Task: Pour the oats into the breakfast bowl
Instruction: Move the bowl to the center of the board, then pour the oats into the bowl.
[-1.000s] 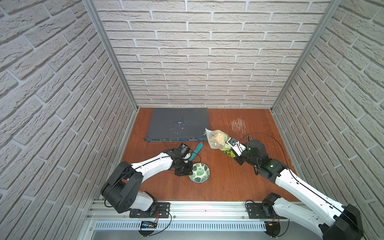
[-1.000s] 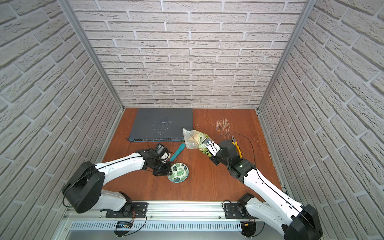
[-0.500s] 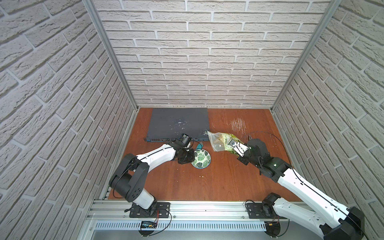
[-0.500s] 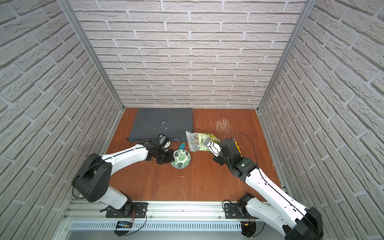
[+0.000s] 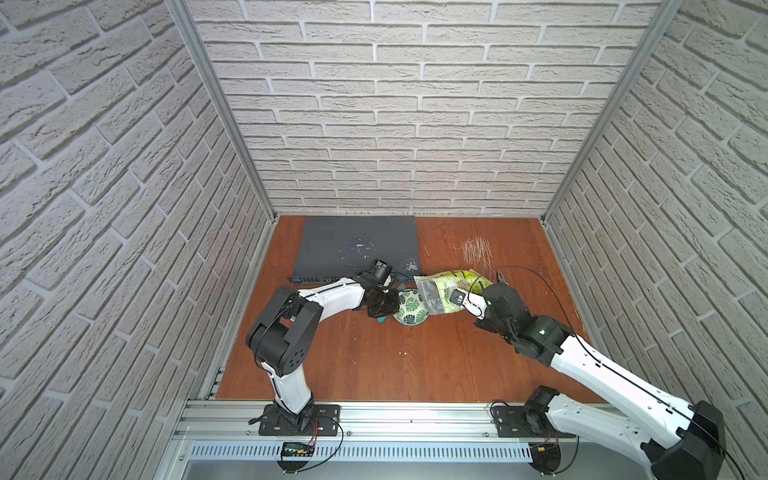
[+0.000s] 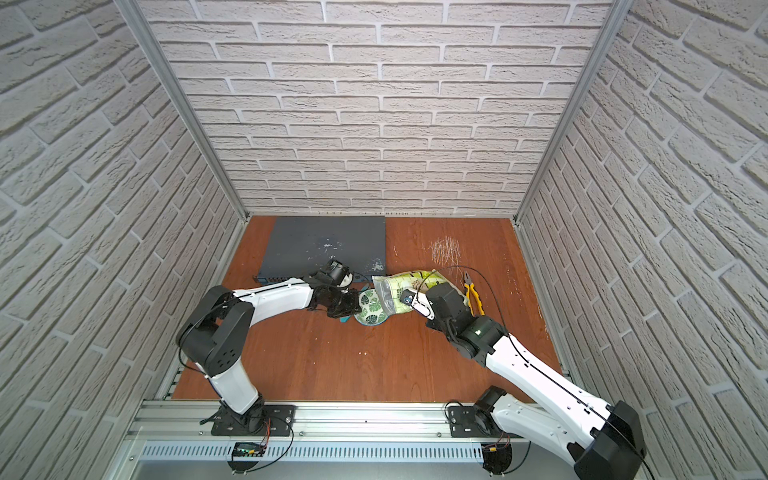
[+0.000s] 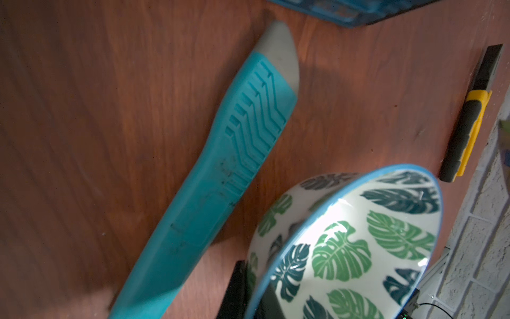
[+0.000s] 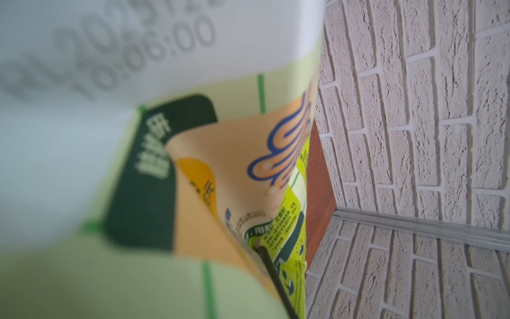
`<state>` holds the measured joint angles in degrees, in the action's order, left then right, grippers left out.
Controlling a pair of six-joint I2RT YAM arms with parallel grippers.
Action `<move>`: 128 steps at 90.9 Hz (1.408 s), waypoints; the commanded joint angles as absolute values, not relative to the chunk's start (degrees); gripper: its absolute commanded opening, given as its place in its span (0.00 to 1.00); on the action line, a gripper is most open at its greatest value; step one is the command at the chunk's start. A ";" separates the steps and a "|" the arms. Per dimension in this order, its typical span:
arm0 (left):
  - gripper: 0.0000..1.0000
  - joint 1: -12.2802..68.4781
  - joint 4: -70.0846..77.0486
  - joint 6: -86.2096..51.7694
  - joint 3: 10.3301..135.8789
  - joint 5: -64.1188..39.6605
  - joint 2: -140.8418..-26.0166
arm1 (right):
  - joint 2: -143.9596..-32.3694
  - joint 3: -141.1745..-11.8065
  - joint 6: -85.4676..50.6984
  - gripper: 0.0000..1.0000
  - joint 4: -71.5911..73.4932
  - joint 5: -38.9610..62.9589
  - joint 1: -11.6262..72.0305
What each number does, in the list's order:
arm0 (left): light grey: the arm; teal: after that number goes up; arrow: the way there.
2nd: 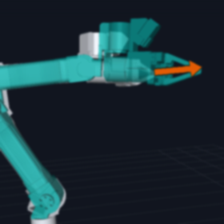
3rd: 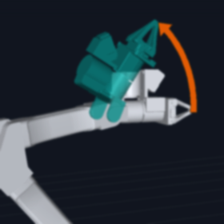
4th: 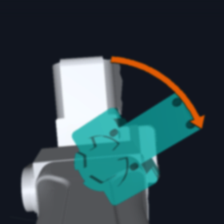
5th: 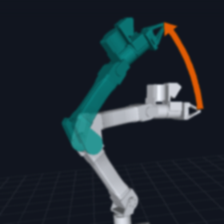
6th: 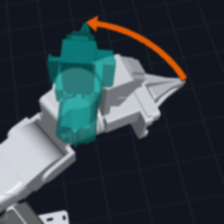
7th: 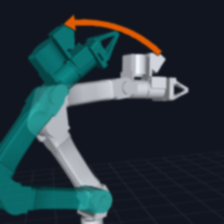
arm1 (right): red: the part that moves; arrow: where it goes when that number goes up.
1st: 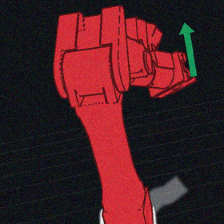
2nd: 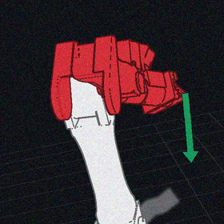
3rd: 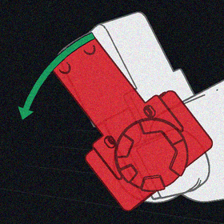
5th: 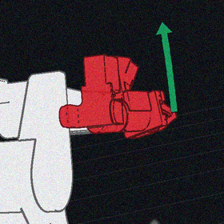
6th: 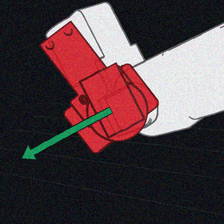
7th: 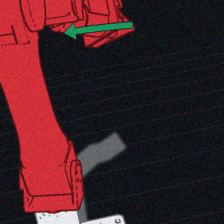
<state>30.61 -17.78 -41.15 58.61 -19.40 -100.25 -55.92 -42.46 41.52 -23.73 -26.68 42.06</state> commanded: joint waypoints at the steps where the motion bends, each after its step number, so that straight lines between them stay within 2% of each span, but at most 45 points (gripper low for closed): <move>1: 0.22 30.92 -16.25 -40.40 58.25 -19.90 -99.02 | -56.77 -45.26 43.24 0.04 -11.94 -33.63 43.59; 9: 0.34 30.79 -16.54 -40.32 57.30 -20.02 -96.68 | -59.08 -44.71 43.14 0.04 -8.27 -35.68 44.64; 17: 0.42 30.16 -16.43 -40.78 55.65 -20.50 -93.83 | -61.72 -43.68 44.21 0.04 -3.70 -38.06 46.42; 34: 0.56 26.89 -18.81 -41.75 51.50 -17.87 -85.42 | -67.93 -42.85 49.18 0.04 3.09 -43.51 48.62; 57: 0.68 20.09 -19.74 -44.21 46.54 -11.07 -75.30 | -72.32 -41.64 59.58 0.04 11.39 -48.16 50.79; 98: 0.80 15.12 -21.37 -45.87 43.19 -6.22 -68.92 | -73.97 -39.13 72.81 0.04 16.43 -51.19 51.79; 128: 0.83 15.01 -21.32 -46.07 43.02 -6.15 -68.75 | -74.32 -37.42 78.87 0.04 23.42 -52.73 52.98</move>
<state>15.33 -21.08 -46.11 43.77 -6.96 -69.65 -75.68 -37.15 75.59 9.98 -46.96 52.21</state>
